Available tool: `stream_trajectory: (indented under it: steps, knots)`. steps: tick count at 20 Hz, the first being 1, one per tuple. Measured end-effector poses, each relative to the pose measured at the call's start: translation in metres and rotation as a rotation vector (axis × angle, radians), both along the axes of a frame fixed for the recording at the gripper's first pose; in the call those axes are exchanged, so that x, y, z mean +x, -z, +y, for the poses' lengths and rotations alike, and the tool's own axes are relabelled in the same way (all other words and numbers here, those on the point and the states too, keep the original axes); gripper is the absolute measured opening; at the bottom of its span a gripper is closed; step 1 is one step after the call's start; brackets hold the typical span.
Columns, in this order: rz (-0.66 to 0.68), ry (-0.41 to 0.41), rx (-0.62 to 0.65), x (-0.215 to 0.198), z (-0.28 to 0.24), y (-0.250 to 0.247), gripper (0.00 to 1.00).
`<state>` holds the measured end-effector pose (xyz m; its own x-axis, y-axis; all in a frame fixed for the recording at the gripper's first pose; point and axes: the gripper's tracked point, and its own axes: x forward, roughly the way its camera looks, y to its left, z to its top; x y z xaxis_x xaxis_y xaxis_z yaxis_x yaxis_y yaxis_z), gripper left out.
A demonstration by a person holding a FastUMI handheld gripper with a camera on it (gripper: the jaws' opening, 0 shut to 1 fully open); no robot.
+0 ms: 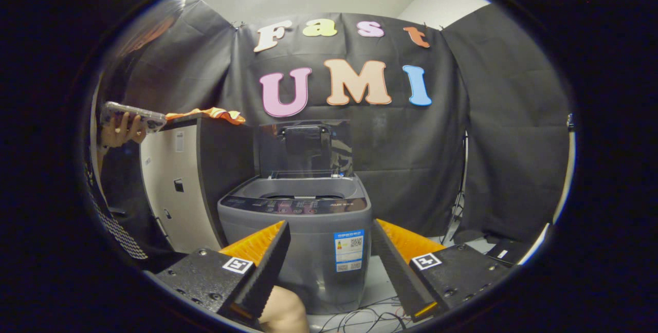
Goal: Put the clothes into the washing machine and then close the washing machine lid.
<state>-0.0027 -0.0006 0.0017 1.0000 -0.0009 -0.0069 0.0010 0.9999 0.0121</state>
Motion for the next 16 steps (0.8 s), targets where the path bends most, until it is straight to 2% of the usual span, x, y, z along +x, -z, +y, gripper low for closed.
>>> stream_trajectory:
  steps: [16]
  knots:
    - [-0.002, 0.002, -0.003, -0.0003, 0.0003, -0.0002, 0.96]
